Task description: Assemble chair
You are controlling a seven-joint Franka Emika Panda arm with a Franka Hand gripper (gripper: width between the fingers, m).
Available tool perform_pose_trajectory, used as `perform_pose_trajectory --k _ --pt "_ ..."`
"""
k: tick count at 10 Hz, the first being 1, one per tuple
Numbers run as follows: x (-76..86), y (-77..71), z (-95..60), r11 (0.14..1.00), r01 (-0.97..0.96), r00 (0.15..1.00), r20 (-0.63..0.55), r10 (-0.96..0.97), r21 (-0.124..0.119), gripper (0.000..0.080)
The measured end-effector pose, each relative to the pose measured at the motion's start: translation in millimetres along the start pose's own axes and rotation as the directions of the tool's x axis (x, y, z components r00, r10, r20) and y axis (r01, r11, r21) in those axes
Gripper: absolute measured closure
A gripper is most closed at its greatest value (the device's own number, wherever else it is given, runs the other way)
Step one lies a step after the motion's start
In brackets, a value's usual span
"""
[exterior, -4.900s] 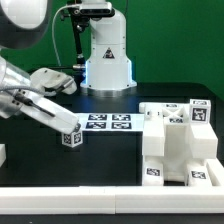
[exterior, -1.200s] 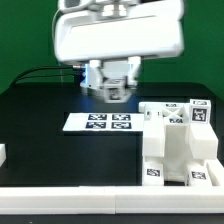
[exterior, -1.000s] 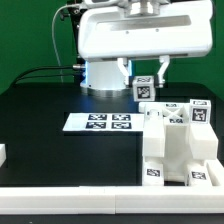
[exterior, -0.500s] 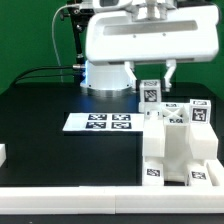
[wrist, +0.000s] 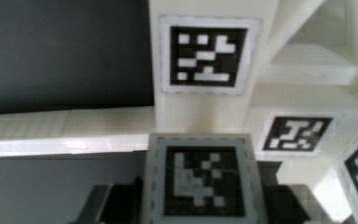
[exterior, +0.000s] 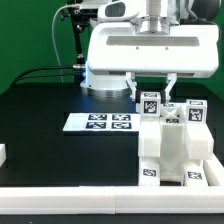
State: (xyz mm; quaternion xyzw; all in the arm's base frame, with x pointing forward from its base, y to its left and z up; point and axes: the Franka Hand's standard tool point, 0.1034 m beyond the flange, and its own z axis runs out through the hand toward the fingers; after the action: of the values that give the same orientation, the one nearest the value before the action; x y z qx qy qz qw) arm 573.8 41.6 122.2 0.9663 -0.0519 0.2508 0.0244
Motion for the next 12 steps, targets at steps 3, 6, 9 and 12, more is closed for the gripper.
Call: perform_pose_trajectory --k 3,6,9,12 --pt "0.1 -4.1 0.8 1.0 0.007 1.0 -0.007 -0.007 0.001 0.0515" --pt "1.3 -2.8 1.2 1.0 0.015 1.0 -0.017 -0.015 -0.001 0.0515" --pt "0.9 -2.7 1.5 1.0 0.015 1.0 -0.016 -0.015 -0.002 0.0225" --pt "-2.0 -4.5 3.4 1.0 0.01 0.999 0.037 -0.01 0.006 0.0153"
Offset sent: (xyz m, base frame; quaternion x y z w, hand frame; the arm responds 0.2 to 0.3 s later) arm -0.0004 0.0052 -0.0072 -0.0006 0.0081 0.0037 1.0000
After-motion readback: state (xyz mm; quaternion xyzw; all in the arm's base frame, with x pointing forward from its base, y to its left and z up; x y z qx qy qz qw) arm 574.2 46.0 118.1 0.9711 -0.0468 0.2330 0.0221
